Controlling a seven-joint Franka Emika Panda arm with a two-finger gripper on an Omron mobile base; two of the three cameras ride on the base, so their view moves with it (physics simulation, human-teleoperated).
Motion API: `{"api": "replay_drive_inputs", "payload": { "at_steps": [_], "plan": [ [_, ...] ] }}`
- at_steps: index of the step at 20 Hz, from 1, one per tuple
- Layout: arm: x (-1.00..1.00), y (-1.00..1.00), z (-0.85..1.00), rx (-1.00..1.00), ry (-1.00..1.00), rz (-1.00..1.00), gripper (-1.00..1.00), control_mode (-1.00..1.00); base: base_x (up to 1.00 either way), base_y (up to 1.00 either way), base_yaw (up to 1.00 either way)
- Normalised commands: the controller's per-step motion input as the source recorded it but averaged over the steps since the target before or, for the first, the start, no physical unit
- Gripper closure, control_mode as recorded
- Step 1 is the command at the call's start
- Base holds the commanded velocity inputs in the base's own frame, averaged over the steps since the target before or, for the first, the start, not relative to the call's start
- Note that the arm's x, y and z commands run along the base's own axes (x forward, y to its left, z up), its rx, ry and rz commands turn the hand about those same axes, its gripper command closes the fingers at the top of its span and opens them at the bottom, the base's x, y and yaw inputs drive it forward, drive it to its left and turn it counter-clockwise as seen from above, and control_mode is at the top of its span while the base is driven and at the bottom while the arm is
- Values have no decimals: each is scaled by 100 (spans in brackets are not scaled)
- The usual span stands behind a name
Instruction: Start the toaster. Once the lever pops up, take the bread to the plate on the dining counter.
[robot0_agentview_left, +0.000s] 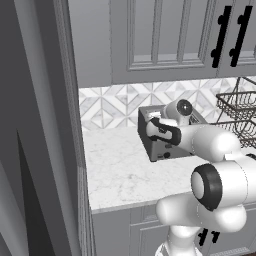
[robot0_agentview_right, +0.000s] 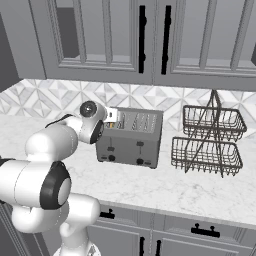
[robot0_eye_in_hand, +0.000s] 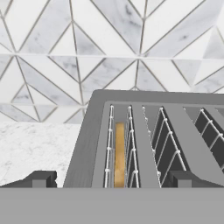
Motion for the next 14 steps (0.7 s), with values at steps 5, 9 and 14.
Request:
{"api": "replay_drive_inputs", "payload": {
  "at_steps": [5,9,14],
  "plan": [
    [0,0,0,0,0,0,-100,-100,0,0,0],
    [0,0,0,0,0,0,-100,-100,0,0,0],
    [0,0,0,0,0,0,-100,-100,0,0,0]
  ]
}}
